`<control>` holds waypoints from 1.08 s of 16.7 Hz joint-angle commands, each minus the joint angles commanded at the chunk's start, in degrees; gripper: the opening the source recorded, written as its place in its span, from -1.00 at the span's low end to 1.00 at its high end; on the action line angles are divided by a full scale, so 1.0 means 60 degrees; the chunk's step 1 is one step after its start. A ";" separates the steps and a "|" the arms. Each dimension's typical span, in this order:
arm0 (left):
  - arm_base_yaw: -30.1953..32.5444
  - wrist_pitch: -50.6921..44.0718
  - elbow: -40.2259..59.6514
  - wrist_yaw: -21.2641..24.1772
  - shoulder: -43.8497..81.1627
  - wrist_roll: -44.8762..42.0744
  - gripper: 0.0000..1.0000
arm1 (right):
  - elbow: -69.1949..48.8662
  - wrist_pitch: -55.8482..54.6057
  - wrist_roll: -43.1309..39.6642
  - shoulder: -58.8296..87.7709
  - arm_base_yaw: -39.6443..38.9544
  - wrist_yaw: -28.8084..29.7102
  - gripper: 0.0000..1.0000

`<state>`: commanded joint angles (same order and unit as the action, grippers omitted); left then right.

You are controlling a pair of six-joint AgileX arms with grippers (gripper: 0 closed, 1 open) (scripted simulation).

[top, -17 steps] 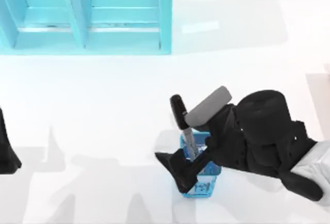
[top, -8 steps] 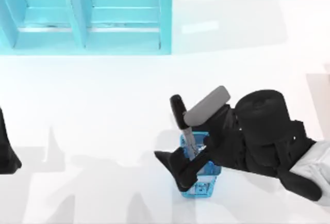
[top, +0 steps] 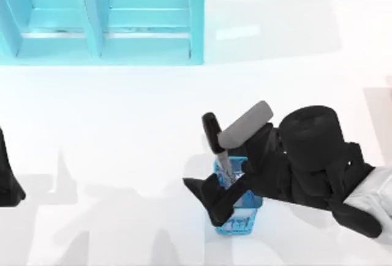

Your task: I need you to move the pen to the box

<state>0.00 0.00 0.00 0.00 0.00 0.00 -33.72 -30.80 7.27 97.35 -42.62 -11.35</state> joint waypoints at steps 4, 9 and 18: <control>0.0000 0.0000 0.0000 0.0000 0.0000 0.0000 1.00 | 0.0000 0.0000 0.0000 0.0000 0.0000 0.0000 -1.00; 0.0000 0.0000 0.0000 0.0000 0.0000 0.0000 1.00 | -0.0248 0.0655 -0.0206 -0.0357 0.0340 -0.0397 -1.00; 0.0000 0.0000 0.0000 0.0000 0.0000 0.0000 1.00 | -0.1691 0.6362 -0.2245 -0.3558 0.3371 -0.2947 -1.00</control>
<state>0.00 0.00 0.00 0.00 0.00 0.00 -43.87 7.37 -6.19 76.00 -22.39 -29.03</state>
